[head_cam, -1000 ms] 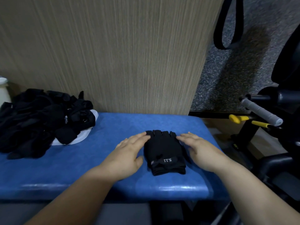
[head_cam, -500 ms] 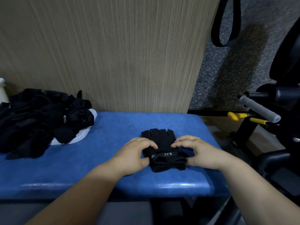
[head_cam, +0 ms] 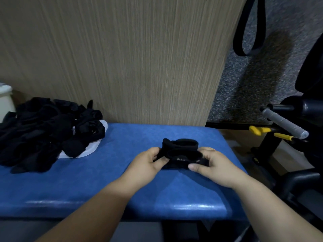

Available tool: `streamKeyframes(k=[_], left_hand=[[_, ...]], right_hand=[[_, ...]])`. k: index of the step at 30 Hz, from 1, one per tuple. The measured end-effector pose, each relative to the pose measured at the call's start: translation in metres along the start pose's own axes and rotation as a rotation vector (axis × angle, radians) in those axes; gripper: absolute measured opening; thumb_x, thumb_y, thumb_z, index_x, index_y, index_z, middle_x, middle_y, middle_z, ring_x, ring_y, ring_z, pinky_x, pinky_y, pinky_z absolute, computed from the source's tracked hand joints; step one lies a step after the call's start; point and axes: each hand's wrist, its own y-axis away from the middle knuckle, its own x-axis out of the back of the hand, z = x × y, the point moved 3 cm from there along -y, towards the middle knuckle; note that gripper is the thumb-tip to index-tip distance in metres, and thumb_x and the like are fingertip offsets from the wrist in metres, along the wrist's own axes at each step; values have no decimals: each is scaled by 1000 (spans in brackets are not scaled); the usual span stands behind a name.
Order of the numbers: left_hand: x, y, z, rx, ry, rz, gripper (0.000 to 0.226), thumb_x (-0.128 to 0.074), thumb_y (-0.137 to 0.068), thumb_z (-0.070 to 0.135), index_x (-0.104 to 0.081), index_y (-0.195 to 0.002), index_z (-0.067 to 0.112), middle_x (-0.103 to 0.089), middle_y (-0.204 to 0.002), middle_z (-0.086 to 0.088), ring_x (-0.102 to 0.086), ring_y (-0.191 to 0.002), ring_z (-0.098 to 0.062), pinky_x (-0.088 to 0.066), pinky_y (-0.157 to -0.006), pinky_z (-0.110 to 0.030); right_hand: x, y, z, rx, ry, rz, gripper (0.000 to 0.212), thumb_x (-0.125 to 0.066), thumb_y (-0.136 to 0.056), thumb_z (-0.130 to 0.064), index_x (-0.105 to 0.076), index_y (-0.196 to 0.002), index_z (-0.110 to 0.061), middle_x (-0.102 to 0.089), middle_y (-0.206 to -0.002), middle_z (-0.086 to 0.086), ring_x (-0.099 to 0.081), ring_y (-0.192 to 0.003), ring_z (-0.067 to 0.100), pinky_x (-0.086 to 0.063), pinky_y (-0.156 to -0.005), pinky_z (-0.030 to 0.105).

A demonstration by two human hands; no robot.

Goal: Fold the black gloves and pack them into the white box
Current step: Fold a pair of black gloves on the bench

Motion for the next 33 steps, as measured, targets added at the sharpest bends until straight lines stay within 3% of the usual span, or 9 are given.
streamKeyframes(k=[4, 7, 10, 13, 19, 21, 25, 29, 33], left_hand=[[2, 2, 6, 49, 44, 28, 6, -54, -96, 25, -59, -99, 25, -68, -94, 15, -61, -86, 9, -43, -73, -6], [4, 1, 7, 96, -70, 77, 10, -51, -96, 33, -51, -105, 30, -65, -87, 5, -58, -82, -3, -43, -70, -18], [2, 0, 6, 115, -153, 118, 31, -50, -96, 35, -45, -125, 28, -69, -80, -2, -62, -86, -12, -49, -79, -31], [0, 1, 7, 88, -223, 157, 47, -50, -97, 31, -33, -140, 24, -56, -71, 7, -58, -84, -13, -46, -77, -28], [-5, 12, 16, -114, -410, 286, 46, -45, -98, 31, -33, -142, 31, -27, -146, 12, -34, -129, -12, -34, -103, -30], [-11, 16, 22, -242, -538, 213, 44, -40, -99, 32, -33, -142, 37, -17, -152, 20, -13, -137, -5, -19, -111, -31], [-24, 17, 15, -255, -722, -40, 47, -27, -103, 38, -21, -149, 39, -4, -159, 19, 10, -144, -2, 5, -117, -30], [-27, 13, 8, -200, -767, -111, 50, -24, -103, 39, -13, -151, 34, -5, -160, 14, 5, -147, -7, 3, -118, -30], [-25, 11, 5, -171, -756, -119, 53, -27, -102, 41, -13, -152, 31, -10, -159, 16, 0, -146, -4, 1, -119, -29]], right_hand=[[-5, -1, 4, -163, -177, 50, 33, -69, -85, -31, -62, -77, 0, -54, -66, 1, -46, -62, 9, -39, -62, 31], [-14, -4, 4, -245, -255, 83, 50, -67, -76, -52, -61, -83, -3, -62, -68, 19, -49, -63, 13, -48, -64, 43], [-20, -6, 7, -329, -231, 137, 27, -68, -82, -44, -62, -87, -18, -63, -59, 6, -53, -56, 11, -45, -60, 33], [-23, -6, 6, -354, -110, 199, 19, -68, -84, -38, -55, -95, -30, -53, -49, -6, -50, -49, 4, -38, -52, 22], [-24, -3, -8, -340, 58, 273, 41, -60, -88, -41, -47, -126, -33, -54, -50, -6, -57, -63, 7, -39, -56, 25], [-24, -2, -11, -333, 155, 281, 44, -57, -89, -43, -44, -129, -32, -58, -58, -8, -61, -75, 13, -40, -62, 28], [-23, 0, -15, -220, 252, 305, 46, -56, -90, -38, -42, -133, -30, -55, -118, -6, -54, -112, 15, -43, -84, 29], [-32, -4, -14, 53, 320, 151, 50, -33, -92, -42, -45, -138, -28, -39, -148, -9, -33, -138, 13, -33, -111, 35], [-37, -5, -8, 9, 296, -81, 53, -21, -98, -44, -26, -149, -30, -21, -155, -17, -4, -141, -4, -14, -119, 27]])
